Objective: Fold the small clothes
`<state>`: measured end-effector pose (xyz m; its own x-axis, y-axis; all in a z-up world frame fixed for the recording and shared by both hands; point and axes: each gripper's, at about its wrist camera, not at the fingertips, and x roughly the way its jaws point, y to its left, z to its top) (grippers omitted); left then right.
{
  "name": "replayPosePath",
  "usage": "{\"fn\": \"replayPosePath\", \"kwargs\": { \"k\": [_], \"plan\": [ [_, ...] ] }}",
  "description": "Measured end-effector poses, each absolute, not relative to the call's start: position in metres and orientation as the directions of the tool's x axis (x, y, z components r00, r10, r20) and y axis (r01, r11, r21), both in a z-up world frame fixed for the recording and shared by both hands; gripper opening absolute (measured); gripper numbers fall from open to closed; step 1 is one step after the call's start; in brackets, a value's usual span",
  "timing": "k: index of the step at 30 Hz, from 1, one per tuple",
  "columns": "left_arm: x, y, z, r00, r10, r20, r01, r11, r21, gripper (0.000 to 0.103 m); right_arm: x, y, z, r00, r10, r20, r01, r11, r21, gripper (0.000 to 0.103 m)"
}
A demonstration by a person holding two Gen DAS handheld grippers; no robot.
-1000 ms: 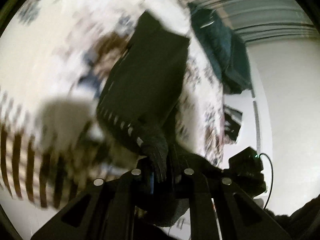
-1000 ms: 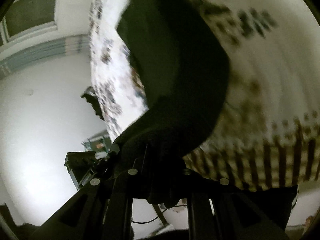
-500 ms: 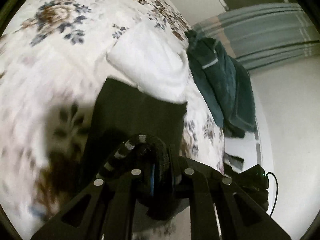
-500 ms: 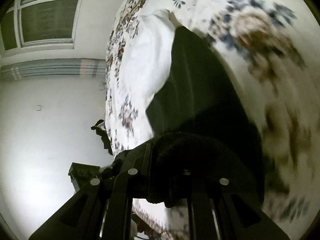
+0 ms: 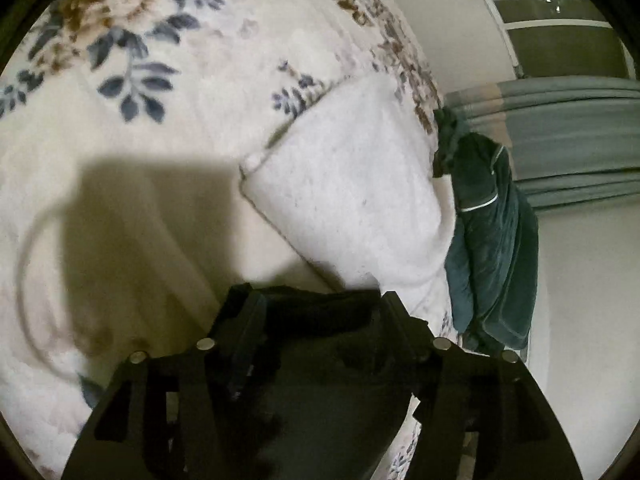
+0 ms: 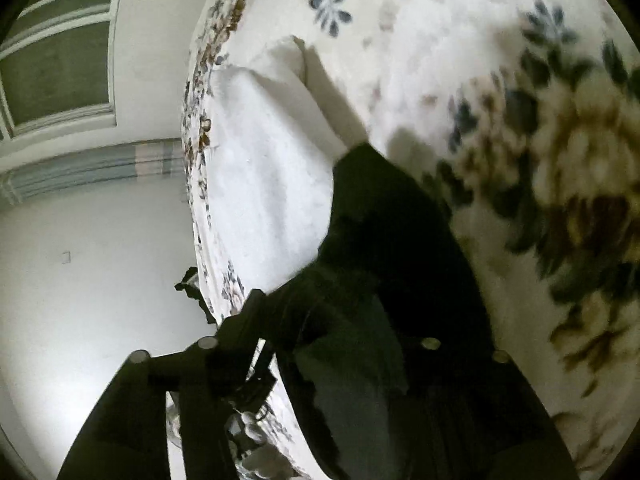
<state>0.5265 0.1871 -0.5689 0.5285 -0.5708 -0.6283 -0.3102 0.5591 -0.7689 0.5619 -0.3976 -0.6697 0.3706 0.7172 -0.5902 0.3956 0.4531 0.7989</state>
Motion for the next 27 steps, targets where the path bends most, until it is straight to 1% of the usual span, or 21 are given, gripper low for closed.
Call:
{"fn": "replayPosePath", "kwargs": {
  "k": [2,4,5,6,8,9,10,11,13,16,18,22,27],
  "plan": [
    [0.512,0.188,-0.558,0.536,-0.553,-0.638,-0.291,0.589,-0.754,0.057,0.563,-0.402,-0.660,0.341,0.688,-0.640,0.352,0.538,0.766,0.064],
    [0.491,0.188,-0.548,0.539,-0.544,-0.643,-0.265,0.615,-0.743,0.057,0.556,-0.407,-0.652,0.309,0.650,-0.695,0.299,0.627,0.719,0.082],
    [0.472,0.187,-0.542,0.541,-0.544,-0.642,-0.255,0.621,-0.741,0.057,0.551,-0.409,-0.650,0.293,0.636,-0.714,0.274,0.659,0.700,0.088],
    [0.455,0.187,-0.539,0.538,-0.547,-0.641,-0.253,0.621,-0.742,0.058,0.546,-0.412,-0.651,0.276,0.628,-0.728,0.256,0.682,0.685,0.091],
    [0.407,0.185,-0.537,0.529,-0.538,-0.657,-0.257,0.636,-0.728,0.067,0.532,-0.419,-0.661,0.228,0.629,-0.744,0.235,0.706,0.669,0.093],
    [0.381,0.184,-0.537,0.525,-0.516,-0.677,-0.270,0.653,-0.707,0.074,0.523,-0.422,-0.666,0.203,0.641,-0.740,0.231,0.703,0.672,0.093],
    [0.353,0.183,-0.539,0.522,-0.496,-0.693,-0.291,0.661,-0.692,0.078,0.518,-0.425,-0.675,0.164,0.651,-0.741,0.235,0.704,0.670,0.096],
    [0.333,0.182,-0.542,0.517,-0.481,-0.708,-0.323,0.657,-0.681,0.080,0.515,-0.426,-0.682,0.139,0.651,-0.746,0.237,0.710,0.663,0.102],
    [0.293,0.178,-0.557,0.503,-0.480,-0.719,-0.402,0.606,-0.686,0.082,0.513,-0.427,-0.698,0.085,0.665,-0.742,0.232,0.711,0.664,0.103],
    [0.256,0.160,-0.593,0.506,-0.563,-0.653,-0.500,0.425,-0.754,0.082,0.519,-0.421,-0.717,0.040,0.687,-0.726,0.199,0.707,0.679,0.103],
    [0.255,0.144,-0.605,0.532,-0.595,-0.602,-0.502,0.352,-0.790,0.082,0.528,-0.416,-0.725,0.028,0.717,-0.696,0.180,0.682,0.709,0.103],
    [0.283,0.108,-0.609,0.557,-0.571,-0.603,-0.439,0.414,-0.797,0.082,0.546,-0.401,-0.737,-0.017,0.762,-0.648,0.136,0.643,0.753,0.103],
    [0.314,0.096,-0.621,0.589,-0.528,-0.612,-0.446,0.419,-0.791,0.083,0.565,-0.382,-0.749,-0.102,0.763,-0.639,0.080,0.646,0.759,0.103]
  ]
}}
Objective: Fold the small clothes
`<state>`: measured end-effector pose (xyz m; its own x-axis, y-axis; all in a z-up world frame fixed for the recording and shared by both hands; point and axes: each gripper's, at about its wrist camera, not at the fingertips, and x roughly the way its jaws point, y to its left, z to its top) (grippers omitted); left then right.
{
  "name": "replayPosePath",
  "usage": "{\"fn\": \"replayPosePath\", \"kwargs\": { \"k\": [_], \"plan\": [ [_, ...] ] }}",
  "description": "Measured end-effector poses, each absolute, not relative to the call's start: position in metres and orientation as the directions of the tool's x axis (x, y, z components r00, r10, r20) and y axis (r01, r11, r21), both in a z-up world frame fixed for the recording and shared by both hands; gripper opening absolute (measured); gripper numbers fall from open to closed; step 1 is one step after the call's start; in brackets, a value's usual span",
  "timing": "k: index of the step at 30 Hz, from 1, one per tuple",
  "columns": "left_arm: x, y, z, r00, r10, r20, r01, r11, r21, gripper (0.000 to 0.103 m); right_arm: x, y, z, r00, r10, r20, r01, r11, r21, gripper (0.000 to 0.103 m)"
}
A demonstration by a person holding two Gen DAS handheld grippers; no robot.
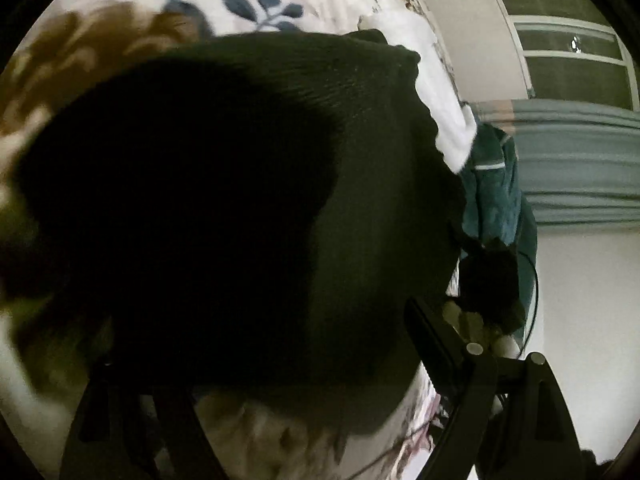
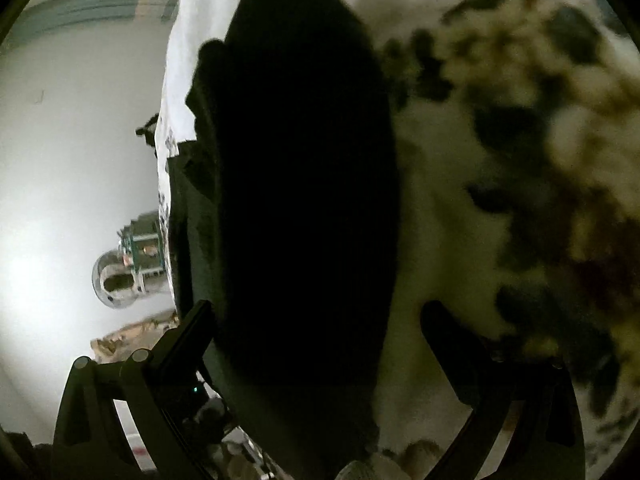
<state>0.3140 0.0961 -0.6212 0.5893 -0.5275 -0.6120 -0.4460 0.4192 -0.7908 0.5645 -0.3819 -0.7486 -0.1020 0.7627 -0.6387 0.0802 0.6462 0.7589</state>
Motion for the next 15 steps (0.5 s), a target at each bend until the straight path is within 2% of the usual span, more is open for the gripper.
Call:
{"fn": "replayPosePath", "kwargs": {
  "k": [10,15],
  "plan": [
    [0.310,0.096,-0.625,0.633,-0.479,-0.608,-0.458,0.401,-0.793,0.083,0.599,-0.376,-0.764,-0.091,0.822,-0.563,0.112,0.570,0.814,0.103],
    [0.311,0.094,-0.624,0.634,-0.472,-0.613,-0.456,0.411,-0.789,0.083,0.604,-0.373,-0.767,-0.083,0.817,-0.570,0.095,0.576,0.812,0.103]
  ]
}}
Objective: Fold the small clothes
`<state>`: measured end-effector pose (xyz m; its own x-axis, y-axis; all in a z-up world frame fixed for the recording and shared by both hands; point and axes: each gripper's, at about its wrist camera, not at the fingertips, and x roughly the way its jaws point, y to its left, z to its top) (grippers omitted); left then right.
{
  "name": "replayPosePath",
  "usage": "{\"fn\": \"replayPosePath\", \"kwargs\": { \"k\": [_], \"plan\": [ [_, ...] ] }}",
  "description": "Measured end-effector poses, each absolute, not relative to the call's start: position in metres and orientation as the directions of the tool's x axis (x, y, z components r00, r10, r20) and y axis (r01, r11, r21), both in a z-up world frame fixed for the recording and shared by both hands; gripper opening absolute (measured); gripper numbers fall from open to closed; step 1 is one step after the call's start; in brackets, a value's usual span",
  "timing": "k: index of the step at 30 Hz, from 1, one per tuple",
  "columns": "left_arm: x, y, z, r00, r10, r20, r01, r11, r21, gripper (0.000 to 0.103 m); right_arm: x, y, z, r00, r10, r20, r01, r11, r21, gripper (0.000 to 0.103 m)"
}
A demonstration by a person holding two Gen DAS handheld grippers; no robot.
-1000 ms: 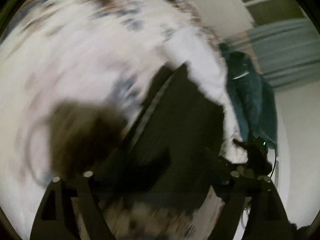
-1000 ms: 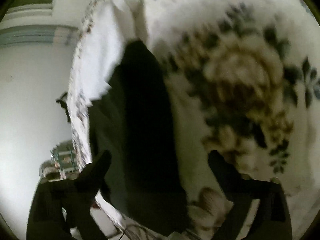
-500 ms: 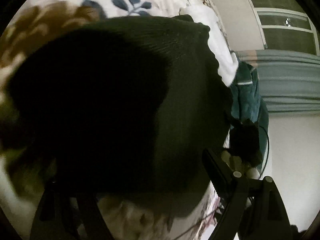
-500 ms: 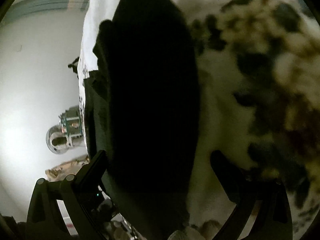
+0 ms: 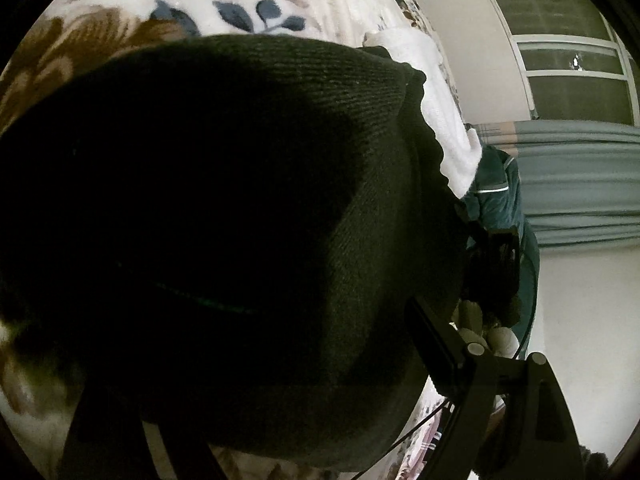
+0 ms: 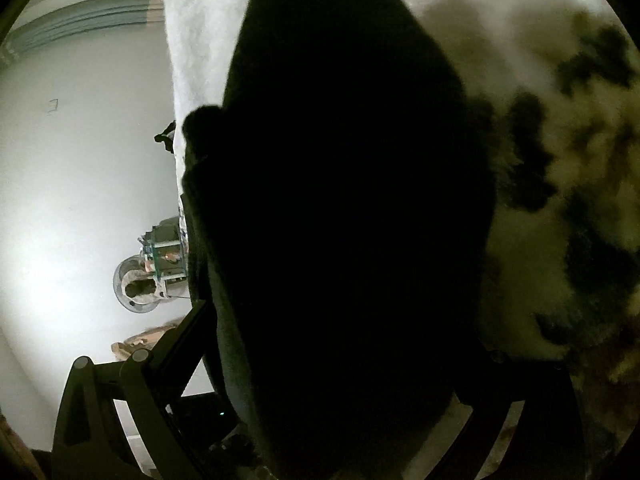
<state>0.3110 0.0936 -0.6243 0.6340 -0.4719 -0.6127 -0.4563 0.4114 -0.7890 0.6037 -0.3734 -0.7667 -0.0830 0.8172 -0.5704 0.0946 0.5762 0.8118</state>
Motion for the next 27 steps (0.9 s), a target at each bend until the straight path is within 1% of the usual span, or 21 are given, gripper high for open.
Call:
{"fn": "replayPosePath", "kwargs": {
  "k": [3,5,7,8,9,10,11,12,13,14,17,22,25,27],
  "plan": [
    [0.310,0.093,-0.624,0.630,-0.462,-0.625,-0.455,0.432,-0.779,0.083,0.600,-0.376,-0.769,-0.079,0.821,-0.565,0.105,0.571,0.814,0.103],
    [0.317,0.088,-0.621,0.603,-0.433,-0.670,-0.473,0.482,-0.737,0.075,0.600,-0.378,-0.770,-0.077,0.821,-0.566,0.110,0.571,0.813,0.103],
    [0.316,0.087,-0.619,0.588,-0.398,-0.705,-0.493,0.514,-0.702,0.046,0.599,-0.379,-0.770,-0.072,0.816,-0.573,0.101,0.578,0.810,0.103],
    [0.316,0.088,-0.619,0.593,-0.397,-0.701,-0.488,0.515,-0.705,0.041,0.598,-0.379,-0.770,-0.067,0.812,-0.580,0.089,0.584,0.807,0.102],
    [0.317,0.088,-0.618,0.597,-0.400,-0.695,-0.482,0.515,-0.709,0.033,0.596,-0.379,-0.769,-0.063,0.807,-0.587,0.080,0.590,0.803,0.101],
    [0.318,0.088,-0.617,0.597,-0.400,-0.696,-0.477,0.521,-0.708,0.030,0.595,-0.380,-0.769,-0.059,0.801,-0.596,0.072,0.599,0.797,0.095],
    [0.319,0.088,-0.616,0.594,-0.397,-0.700,-0.477,0.527,-0.703,0.030,0.594,-0.382,-0.769,-0.054,0.789,-0.612,0.066,0.614,0.786,0.082],
    [0.320,0.087,-0.615,0.593,-0.395,-0.702,-0.476,0.531,-0.701,0.028,0.593,-0.386,-0.770,-0.045,0.771,-0.635,0.071,0.636,0.768,0.072],
    [0.321,0.087,-0.615,0.592,-0.394,-0.703,-0.478,0.531,-0.700,0.028,0.591,-0.392,-0.772,-0.038,0.762,-0.647,0.088,0.647,0.757,0.060],
    [0.321,0.087,-0.615,0.590,-0.394,-0.705,-0.477,0.534,-0.698,0.028,0.590,-0.397,-0.774,-0.028,0.765,-0.644,0.111,0.642,0.758,0.053],
    [0.322,0.086,-0.613,0.585,-0.390,-0.712,-0.482,0.538,-0.691,0.027,0.586,-0.403,-0.774,0.001,0.764,-0.645,0.136,0.639,0.757,0.045],
    [0.321,0.086,-0.613,0.586,-0.395,-0.708,-0.480,0.535,-0.696,0.025,0.579,-0.403,-0.771,0.040,0.746,-0.665,0.161,0.652,0.741,0.039],
    [0.321,0.089,-0.613,0.591,-0.411,-0.694,-0.471,0.523,-0.710,0.022,0.575,-0.403,-0.767,0.059,0.740,-0.670,0.173,0.653,0.737,0.033],
    [0.321,0.092,-0.610,0.591,-0.428,-0.684,-0.456,0.523,-0.720,0.020,0.577,-0.399,-0.754,0.079,0.732,-0.677,0.188,0.656,0.731,0.029]
  ]
}}
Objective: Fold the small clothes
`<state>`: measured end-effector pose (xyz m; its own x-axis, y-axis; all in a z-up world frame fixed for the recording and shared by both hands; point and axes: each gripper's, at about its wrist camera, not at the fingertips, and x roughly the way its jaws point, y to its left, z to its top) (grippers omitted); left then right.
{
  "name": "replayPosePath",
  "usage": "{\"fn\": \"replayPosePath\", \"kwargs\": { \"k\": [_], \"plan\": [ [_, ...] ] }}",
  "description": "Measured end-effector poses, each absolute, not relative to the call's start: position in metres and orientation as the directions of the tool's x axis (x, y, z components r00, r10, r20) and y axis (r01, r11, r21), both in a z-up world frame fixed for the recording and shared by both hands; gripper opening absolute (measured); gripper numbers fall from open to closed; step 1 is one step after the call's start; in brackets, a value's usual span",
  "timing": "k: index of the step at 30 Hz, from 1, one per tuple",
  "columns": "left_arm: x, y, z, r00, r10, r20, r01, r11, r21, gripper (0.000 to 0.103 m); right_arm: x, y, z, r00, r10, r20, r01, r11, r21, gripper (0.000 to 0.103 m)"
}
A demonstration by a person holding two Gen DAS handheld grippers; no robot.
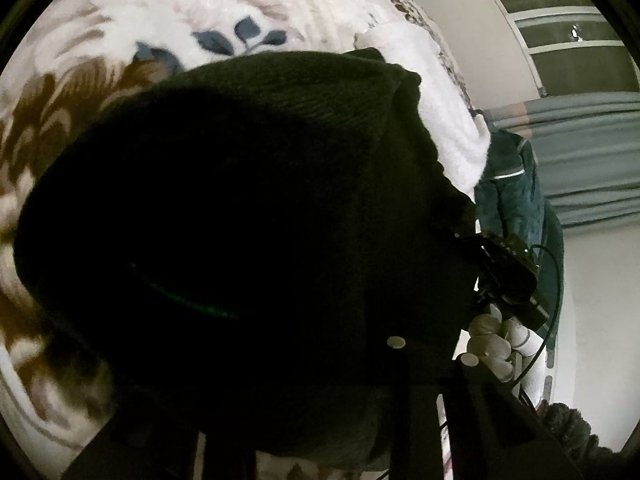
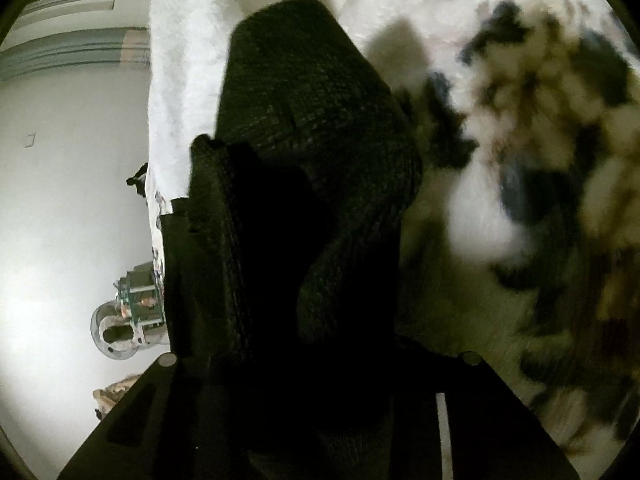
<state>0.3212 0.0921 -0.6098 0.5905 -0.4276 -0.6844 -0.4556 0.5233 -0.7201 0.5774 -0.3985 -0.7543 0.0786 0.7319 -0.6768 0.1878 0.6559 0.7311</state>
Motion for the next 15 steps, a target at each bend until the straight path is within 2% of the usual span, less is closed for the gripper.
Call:
{"fn": "replayPosePath", "kwargs": {
  "k": [4,8,15],
  "plan": [
    [0.323,0.102,-0.594,0.572,-0.458,-0.681,-0.420,0.549,-0.723,0.019,0.548,-0.407,-0.721,0.148,0.722,-0.676,0.251,0.634,0.732,0.026],
    [0.329,0.126,-0.555,0.533,-0.488,-0.691,-0.357,0.611,-0.707,0.019,0.500,-0.413,-0.682,0.234,0.713,-0.661,0.304,0.592,0.746,0.025],
    [0.352,0.158,-0.517,0.334,-0.620,-0.710,-0.161,0.705,-0.691,0.019,0.342,-0.396,-0.640,0.364,0.605,-0.708,0.479,0.530,0.699,0.025]
  ]
}}
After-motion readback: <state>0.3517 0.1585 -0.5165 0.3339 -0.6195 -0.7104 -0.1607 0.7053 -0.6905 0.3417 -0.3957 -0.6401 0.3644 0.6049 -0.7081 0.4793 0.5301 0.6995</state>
